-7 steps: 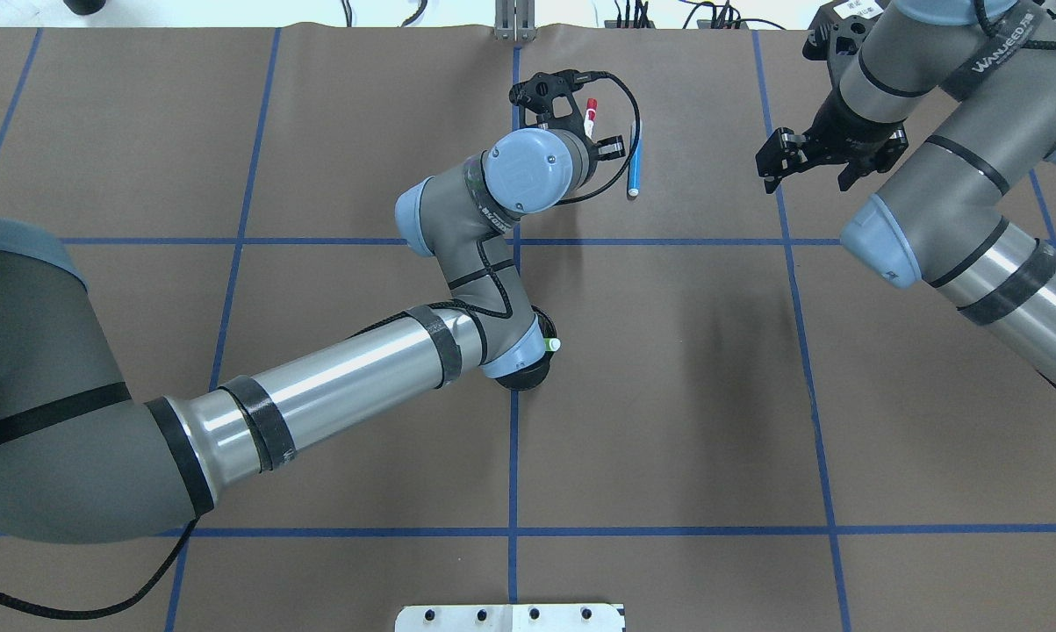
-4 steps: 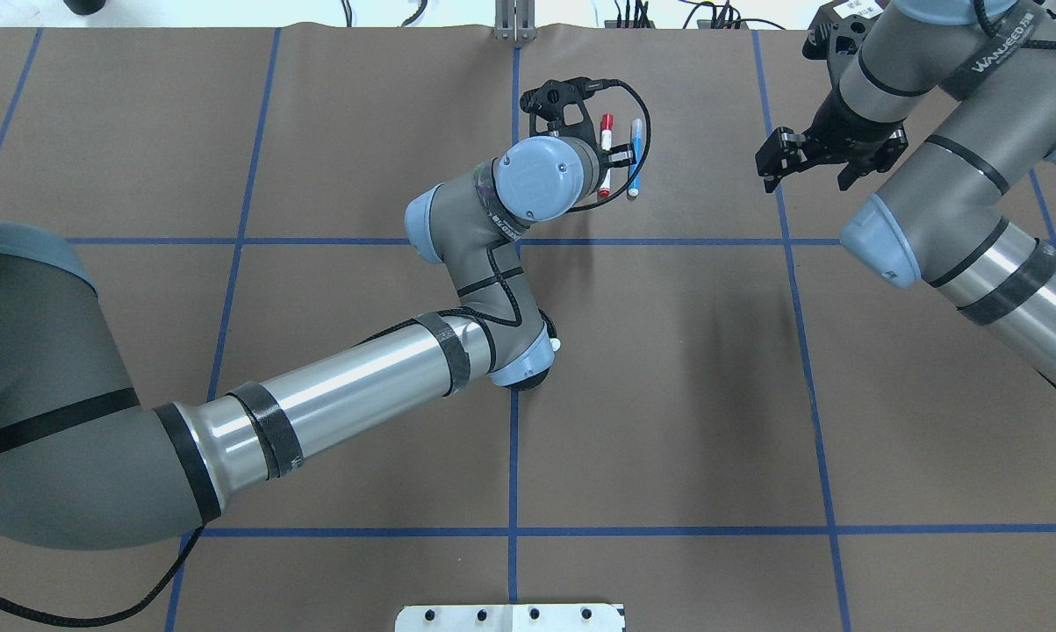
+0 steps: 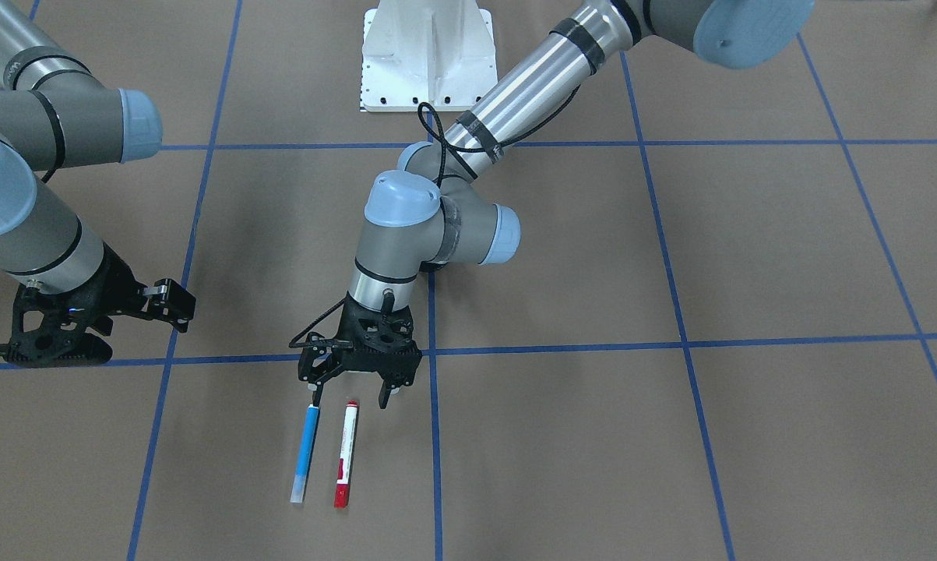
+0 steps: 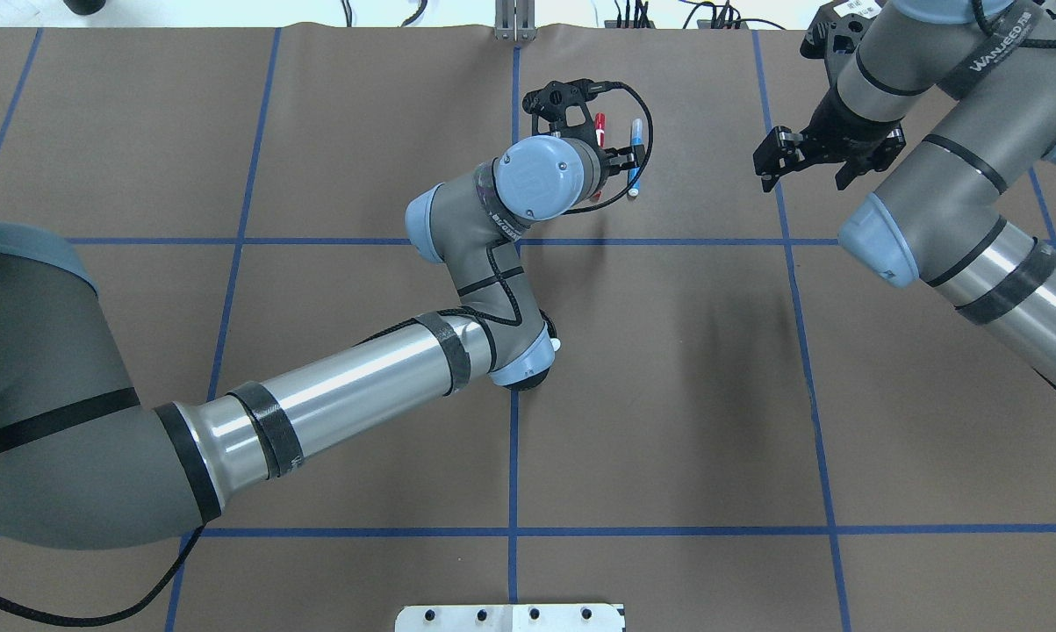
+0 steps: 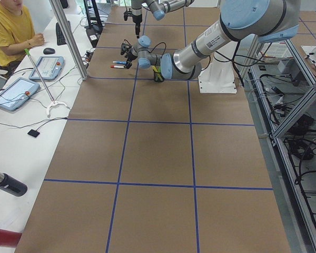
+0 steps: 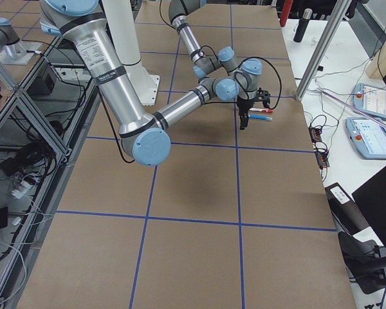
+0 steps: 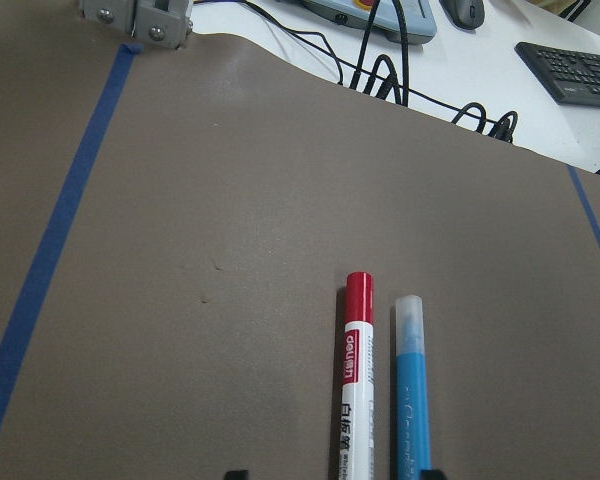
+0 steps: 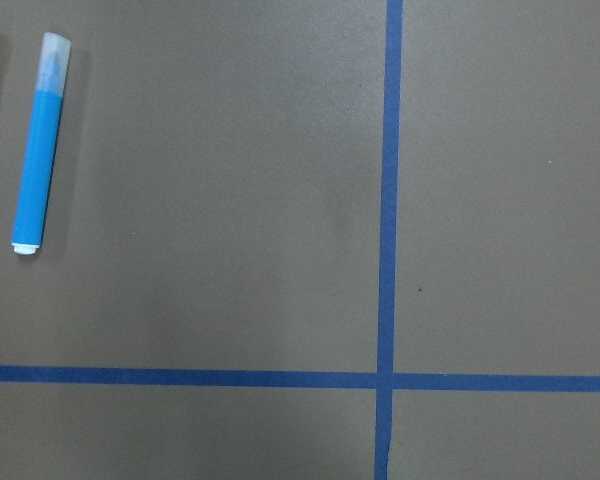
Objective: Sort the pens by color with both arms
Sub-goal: 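Lower the red-capped marker beside the blue marker and open the left gripper, then withdraw the left arm while the right gripper moves over the cup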
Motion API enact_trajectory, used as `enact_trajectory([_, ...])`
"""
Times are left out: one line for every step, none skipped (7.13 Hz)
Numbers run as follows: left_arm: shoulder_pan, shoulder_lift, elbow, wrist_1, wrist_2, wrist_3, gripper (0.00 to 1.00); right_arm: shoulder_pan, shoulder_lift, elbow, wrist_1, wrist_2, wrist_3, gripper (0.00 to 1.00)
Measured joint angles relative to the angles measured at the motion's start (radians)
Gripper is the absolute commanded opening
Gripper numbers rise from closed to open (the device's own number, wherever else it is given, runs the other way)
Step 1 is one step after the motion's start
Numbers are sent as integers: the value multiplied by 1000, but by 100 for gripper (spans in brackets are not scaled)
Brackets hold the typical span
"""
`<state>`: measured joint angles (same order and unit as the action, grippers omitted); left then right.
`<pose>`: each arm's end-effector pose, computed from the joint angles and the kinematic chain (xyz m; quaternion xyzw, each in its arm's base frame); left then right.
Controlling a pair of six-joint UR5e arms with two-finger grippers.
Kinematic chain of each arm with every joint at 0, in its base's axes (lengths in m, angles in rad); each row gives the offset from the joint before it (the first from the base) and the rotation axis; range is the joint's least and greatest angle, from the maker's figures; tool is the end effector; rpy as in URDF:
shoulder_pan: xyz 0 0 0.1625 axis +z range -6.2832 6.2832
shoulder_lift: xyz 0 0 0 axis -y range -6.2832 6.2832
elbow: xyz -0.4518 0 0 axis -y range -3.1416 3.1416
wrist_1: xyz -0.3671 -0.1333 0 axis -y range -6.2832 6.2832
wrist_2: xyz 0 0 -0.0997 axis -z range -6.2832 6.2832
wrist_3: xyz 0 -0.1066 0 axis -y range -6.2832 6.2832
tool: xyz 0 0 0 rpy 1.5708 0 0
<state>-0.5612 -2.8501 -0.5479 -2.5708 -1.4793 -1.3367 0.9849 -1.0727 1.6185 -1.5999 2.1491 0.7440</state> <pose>0.7024 -0.6105 0.1373 0.2615 0.5269 -0.1581 0.7931 -0.3026 -0.5917 0.3972 0.0226 -0.3680 0.0006 0.9295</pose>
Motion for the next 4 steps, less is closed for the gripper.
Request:
enact_trajectory([-10,1,-23,17,-37,17,99,0,3,2,0,1,3,100])
enact_trajectory([-31,4,-81,85,-96,31,99,0,6,6,0,4,5,100])
enact_trajectory([-61,15,-185,216,-169,55,99,0,7,13,0,11,6,100])
enact_trajectory([-97,45,-306,352,-257,86,99,1,8,27,0,23,7,100])
